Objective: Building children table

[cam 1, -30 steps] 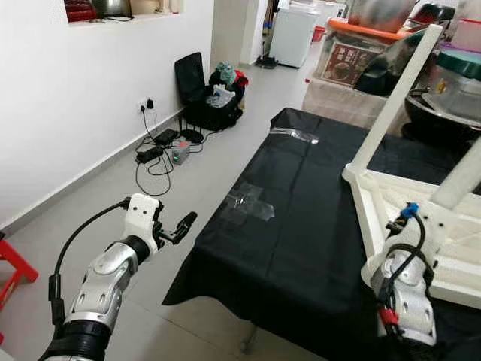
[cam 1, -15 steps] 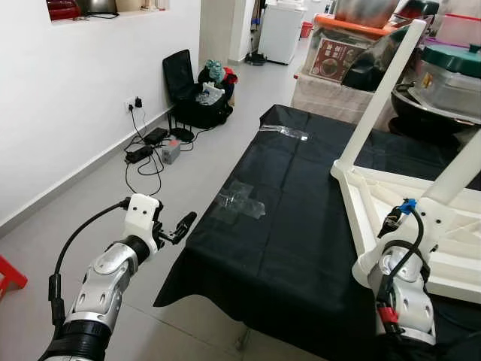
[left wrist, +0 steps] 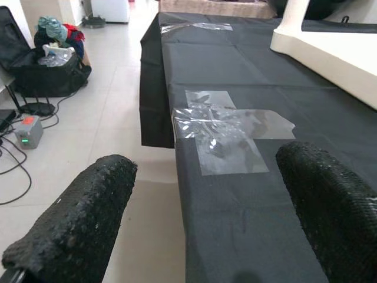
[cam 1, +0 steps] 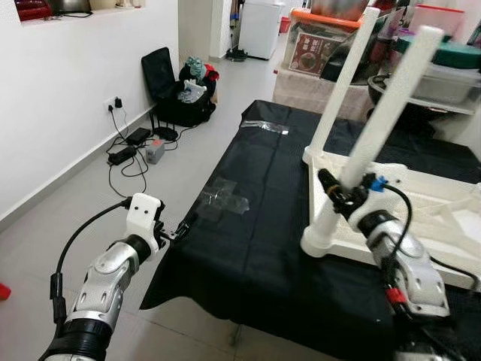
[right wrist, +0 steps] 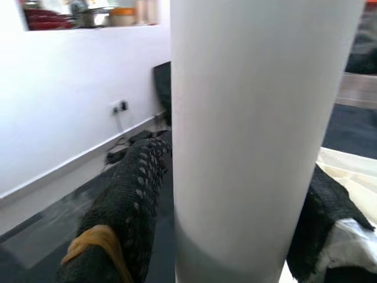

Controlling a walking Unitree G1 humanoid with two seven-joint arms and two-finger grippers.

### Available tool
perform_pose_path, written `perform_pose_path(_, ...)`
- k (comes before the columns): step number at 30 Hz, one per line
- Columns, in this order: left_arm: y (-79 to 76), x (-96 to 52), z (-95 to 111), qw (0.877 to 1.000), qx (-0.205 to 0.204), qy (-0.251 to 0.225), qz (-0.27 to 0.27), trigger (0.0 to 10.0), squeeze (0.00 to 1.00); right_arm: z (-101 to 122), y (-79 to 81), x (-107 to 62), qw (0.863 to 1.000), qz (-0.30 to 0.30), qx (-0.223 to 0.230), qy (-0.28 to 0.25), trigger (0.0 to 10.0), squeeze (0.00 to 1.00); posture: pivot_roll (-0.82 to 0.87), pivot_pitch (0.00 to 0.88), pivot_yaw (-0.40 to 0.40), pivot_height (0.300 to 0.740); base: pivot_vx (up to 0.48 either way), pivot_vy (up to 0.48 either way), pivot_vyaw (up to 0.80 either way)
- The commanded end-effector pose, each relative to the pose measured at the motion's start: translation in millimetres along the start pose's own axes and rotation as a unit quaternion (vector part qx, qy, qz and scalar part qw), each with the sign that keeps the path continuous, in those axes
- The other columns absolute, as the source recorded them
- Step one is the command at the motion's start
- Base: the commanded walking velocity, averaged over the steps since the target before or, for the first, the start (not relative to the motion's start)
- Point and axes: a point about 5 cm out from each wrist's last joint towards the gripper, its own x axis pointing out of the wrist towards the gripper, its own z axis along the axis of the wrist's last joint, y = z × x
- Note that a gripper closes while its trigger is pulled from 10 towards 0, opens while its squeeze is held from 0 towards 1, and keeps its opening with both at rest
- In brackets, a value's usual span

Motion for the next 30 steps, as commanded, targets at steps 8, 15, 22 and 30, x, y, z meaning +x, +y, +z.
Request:
perform_pose_path(8,0.9,-1.2,1.2,1.000,0.005,-0.002,0.001,10.0,0.00,-7.9,4.1,11.3,1.000,0.011,-0.006,0.002,0.0,0.00,0.08,0.000,-0.143,0.740,0.000,0.000,0.00)
perform_pose_path(15,0.1,-1.3,0.5,1.000,0.005,-0.001,-0.001,10.0,0.00,-13.8,-10.8,7.6,0.998,-0.056,-0.010,0.016,0.0,0.00,0.08,0.000,-0.141,0.740,0.000,0.000,0.00)
perform_pose_path(22,-0.6,-0.6,0.1,1.000,0.004,-0.001,-0.002,10.0,0.00,-26.4,-62.9,-20.1,0.936,-0.342,-0.045,0.062,0.0,0.00,0.06,0.000,-0.138,0.740,0.000,0.000,0.00)
perform_pose_path(30,-2.4,-1.6,-3.1,1.000,0.002,0.005,-0.006,10.0,0.00,-38.7,-49.7,-96.2,0.814,-0.571,-0.069,0.078,0.0,0.00,0.05,0.000,-0.119,0.740,0.000,0.000,0.00)
